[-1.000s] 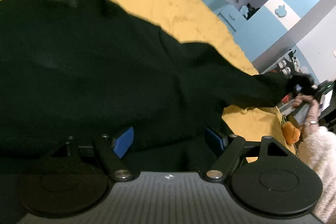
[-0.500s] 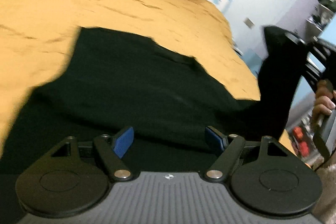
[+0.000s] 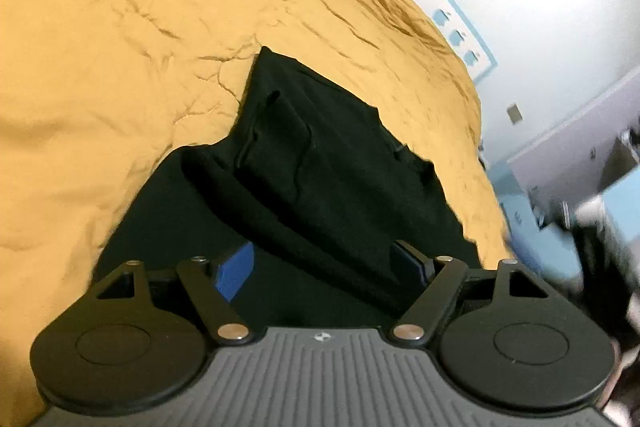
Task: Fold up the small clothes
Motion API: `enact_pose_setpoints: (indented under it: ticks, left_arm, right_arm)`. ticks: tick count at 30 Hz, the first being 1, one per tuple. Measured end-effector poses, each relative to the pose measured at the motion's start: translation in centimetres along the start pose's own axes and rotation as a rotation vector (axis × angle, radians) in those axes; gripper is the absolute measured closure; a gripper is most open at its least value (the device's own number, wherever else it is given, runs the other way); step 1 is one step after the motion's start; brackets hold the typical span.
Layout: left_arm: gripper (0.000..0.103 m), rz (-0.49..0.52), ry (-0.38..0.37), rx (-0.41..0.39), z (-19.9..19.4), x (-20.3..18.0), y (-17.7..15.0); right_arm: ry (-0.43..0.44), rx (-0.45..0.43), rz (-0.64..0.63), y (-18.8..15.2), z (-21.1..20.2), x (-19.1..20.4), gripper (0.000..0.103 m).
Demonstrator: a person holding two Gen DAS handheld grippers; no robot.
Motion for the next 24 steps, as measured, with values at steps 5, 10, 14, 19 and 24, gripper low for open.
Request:
enact_pose_setpoints:
  ticks: [5, 10, 14, 19, 24]
  left_arm:
    - [0.013, -0.106, 0.000, -0.030, 1.7, 0.3, 1.4]
    - [0.013, -0.059, -0.004, -0.073, 3.4, -1.2, 2.8]
    - [0.013, -0.196, 0.053, -0.001, 4.6, -0.2, 2.4]
    - [0.013, -0.259, 0.049, -0.004, 4.3, 1.6, 1.4]
    - [0.013, -0.295, 0.052, -0.009, 5.2, 2.5, 2.4]
  right_arm:
    - [-0.177, -0.069, 0.132, 2.5, -7.8, -8.2, 0.036]
    - [-0.255, -0.143, 0.344, 2.6, -13.9, -14.9, 0.036]
    - [-0.209, -0.119, 0.402, 1.4, -15.0, -16.0, 0.036]
    - [-0.178, -0.095, 0.455, 0.0, -13.6, -17.2, 0.036]
    - [-0.209, -0.090, 0.530, -0.1, -11.3, -18.8, 0.037]
Point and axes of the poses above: each gripper's, at about its wrist camera, not at the fingertips, and z roughly the way its jaws point, x to its left, y to its top, the point moved 1 cm from there along z, roughly the way its jaws point, and after that the axes turned 7 degrees about y, right-handed, at the moved point
